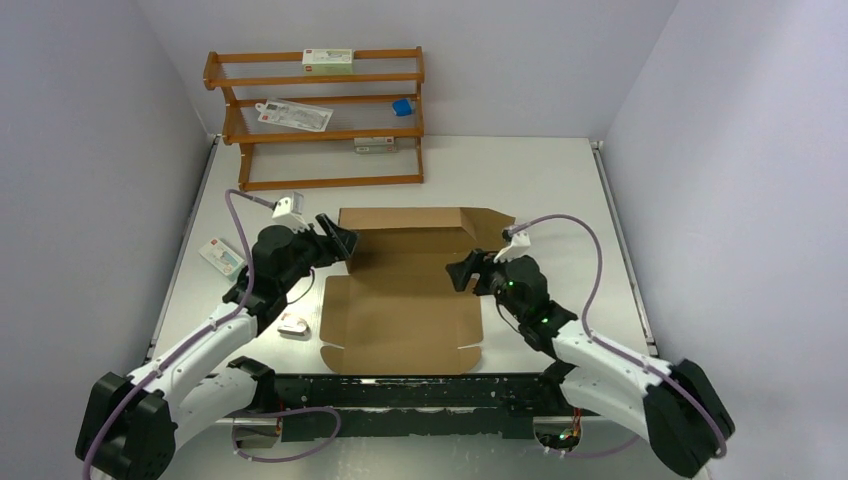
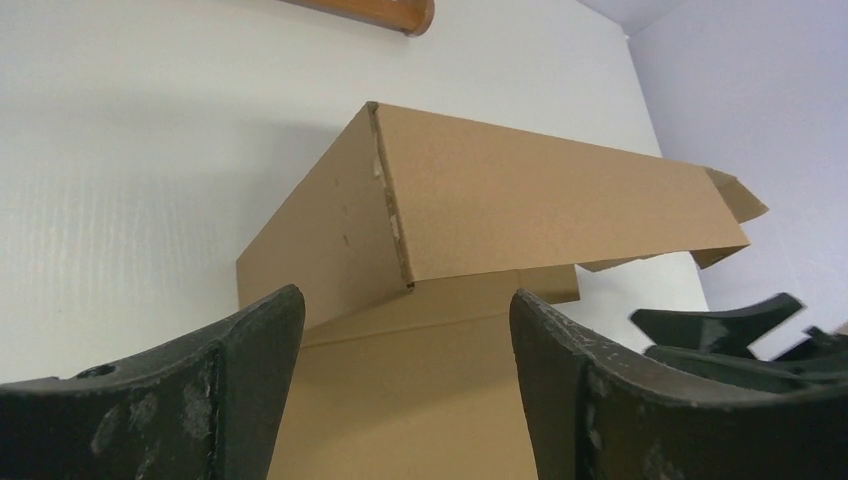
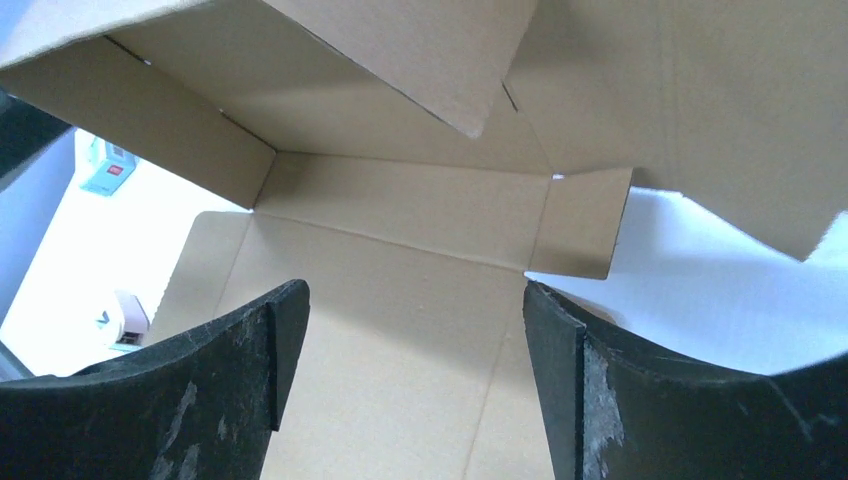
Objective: Fold the paper box
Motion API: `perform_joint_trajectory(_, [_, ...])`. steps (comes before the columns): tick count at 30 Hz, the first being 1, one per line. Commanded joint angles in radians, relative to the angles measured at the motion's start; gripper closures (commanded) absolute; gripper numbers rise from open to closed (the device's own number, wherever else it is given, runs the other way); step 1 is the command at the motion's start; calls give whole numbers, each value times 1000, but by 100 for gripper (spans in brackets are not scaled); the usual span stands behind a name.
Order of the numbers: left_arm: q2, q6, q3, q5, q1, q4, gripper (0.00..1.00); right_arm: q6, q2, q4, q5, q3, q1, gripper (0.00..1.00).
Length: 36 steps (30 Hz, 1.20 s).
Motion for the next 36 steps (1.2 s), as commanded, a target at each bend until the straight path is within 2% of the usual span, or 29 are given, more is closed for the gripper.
perform_joint_trajectory(1, [-36, 22, 50, -50, -7, -87, 20, -71, -168, -354, 24, 111, 1, 17])
perform_joint_trajectory(5, [-61, 28, 48, -62, -9, -120, 20, -169, -236, -576, 108, 252, 2, 16])
perform_joint_trajectory(10, [-90, 45, 61, -87, -9, -183, 19, -286, -197, -764, 245, 429, 2, 13])
perform_joint_trajectory(13, [-109, 61, 83, -96, -15, -218, 19, -390, -160, -794, 353, 480, 0, 8])
perform_joint_trajectory(17, [-167, 81, 108, -145, -41, -278, 19, -532, -100, -729, 384, 500, -21, 4])
perform_joint_trajectory(20, [-211, 108, 126, -173, -73, -309, 20, -637, -55, -669, 289, 526, -50, 4])
perform_joint_trajectory(25, [-244, 161, 134, -190, -174, -293, 21, -734, 25, -681, 189, 601, -124, 4])
perform_joint_trajectory(28, [-214, 185, 140, -161, -220, -266, 20, -797, 47, -648, 27, 630, -196, 4])
perform_joint_trajectory(31, [-172, 194, 143, -107, -250, -238, 20, -852, 116, -686, -78, 696, -247, 5])
perform_joint_trajectory(36, [-106, 236, 174, -69, -317, -236, 22, -947, 214, -749, -226, 750, -270, 6])
